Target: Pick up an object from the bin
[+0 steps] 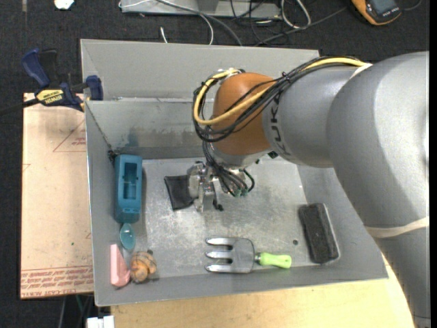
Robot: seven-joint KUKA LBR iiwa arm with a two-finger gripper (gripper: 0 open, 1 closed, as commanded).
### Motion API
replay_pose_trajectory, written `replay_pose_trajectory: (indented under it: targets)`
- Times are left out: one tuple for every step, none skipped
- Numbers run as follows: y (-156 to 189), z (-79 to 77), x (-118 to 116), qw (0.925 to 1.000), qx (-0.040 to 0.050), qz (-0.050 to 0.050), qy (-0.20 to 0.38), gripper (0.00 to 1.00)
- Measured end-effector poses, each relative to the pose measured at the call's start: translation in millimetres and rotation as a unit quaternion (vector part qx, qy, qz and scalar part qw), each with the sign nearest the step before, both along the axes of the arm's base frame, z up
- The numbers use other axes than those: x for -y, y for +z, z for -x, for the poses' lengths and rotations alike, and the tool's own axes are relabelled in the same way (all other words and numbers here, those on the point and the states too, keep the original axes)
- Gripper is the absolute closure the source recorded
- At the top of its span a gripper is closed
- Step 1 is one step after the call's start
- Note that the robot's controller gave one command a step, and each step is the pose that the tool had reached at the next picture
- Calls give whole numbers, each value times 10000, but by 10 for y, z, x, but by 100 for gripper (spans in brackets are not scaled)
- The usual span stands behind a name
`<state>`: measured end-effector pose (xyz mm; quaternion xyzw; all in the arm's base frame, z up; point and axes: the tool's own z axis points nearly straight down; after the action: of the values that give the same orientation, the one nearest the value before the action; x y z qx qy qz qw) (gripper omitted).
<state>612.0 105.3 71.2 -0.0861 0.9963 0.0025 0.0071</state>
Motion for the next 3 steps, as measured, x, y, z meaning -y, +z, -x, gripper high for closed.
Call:
replay_pose_trajectory:
  targets:
    - [0, 0, 0, 10000, 1, 0, 1, 100]
    - [379, -27, -70, 9983, -5, 12, 579, 100]
    - [831, -81, -52, 9997, 3, -1, 256, 100]
